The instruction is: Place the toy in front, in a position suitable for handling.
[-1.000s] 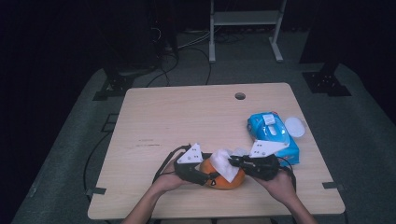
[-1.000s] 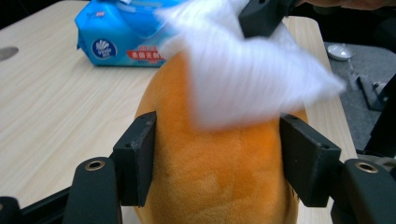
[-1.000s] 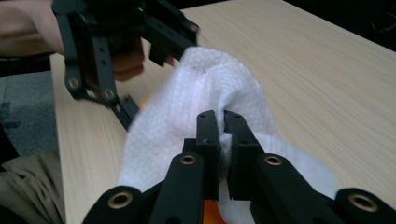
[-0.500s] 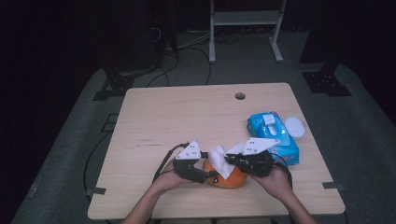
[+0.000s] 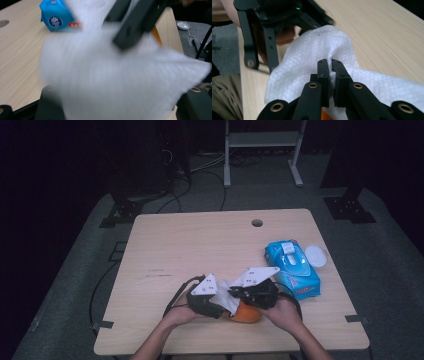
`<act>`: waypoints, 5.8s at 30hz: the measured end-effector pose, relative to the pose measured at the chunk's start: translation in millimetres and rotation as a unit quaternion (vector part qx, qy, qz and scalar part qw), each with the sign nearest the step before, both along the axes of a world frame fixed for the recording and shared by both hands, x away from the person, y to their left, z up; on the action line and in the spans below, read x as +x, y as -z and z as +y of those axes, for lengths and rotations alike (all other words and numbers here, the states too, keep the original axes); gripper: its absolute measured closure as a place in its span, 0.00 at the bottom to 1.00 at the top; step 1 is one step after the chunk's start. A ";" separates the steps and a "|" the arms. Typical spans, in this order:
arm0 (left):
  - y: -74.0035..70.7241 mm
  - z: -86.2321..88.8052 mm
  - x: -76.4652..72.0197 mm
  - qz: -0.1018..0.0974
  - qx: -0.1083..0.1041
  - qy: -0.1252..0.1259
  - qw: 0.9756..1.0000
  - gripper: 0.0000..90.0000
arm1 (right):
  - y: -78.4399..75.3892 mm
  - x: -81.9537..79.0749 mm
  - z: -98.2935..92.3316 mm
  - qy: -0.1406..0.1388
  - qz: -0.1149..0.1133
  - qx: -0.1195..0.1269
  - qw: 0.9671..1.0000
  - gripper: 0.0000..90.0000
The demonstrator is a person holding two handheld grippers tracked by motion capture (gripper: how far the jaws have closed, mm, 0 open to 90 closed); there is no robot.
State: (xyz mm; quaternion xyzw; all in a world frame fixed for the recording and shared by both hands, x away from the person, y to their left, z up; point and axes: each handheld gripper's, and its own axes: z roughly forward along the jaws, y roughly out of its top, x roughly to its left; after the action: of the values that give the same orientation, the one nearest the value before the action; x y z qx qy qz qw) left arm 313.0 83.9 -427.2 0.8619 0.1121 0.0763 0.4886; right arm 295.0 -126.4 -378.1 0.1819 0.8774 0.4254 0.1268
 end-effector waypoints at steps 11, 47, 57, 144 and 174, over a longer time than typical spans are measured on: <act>8.9 12.7 5.4 0.026 -0.007 -0.002 1.000 0.39 | 17.0 -13.0 -79.8 0.072 0.038 0.053 0.995 0.94; 9.7 7.2 1.4 0.028 0.002 0.000 1.000 0.38 | 24.0 -20.3 -90.5 0.081 0.051 0.057 0.994 0.94; 3.5 -2.4 -4.1 0.011 0.017 -0.001 1.000 0.37 | 7.3 -19.6 -53.1 0.036 0.022 0.050 0.998 0.94; 22.9 9.3 31.5 0.283 -0.052 0.011 0.958 0.07 | 26.8 -30.7 -74.0 0.007 0.077 0.048 0.996 0.94; 17.0 13.3 28.0 0.007 -0.040 0.017 0.999 0.36 | 46.9 0.5 -62.2 0.059 0.056 0.035 0.996 0.94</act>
State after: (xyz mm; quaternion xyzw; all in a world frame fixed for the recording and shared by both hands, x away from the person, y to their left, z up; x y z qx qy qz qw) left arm 341.1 97.2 -444.2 0.8437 0.1043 0.0575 0.5234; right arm 295.5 -188.6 -425.0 0.2614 0.8554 0.4367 0.0959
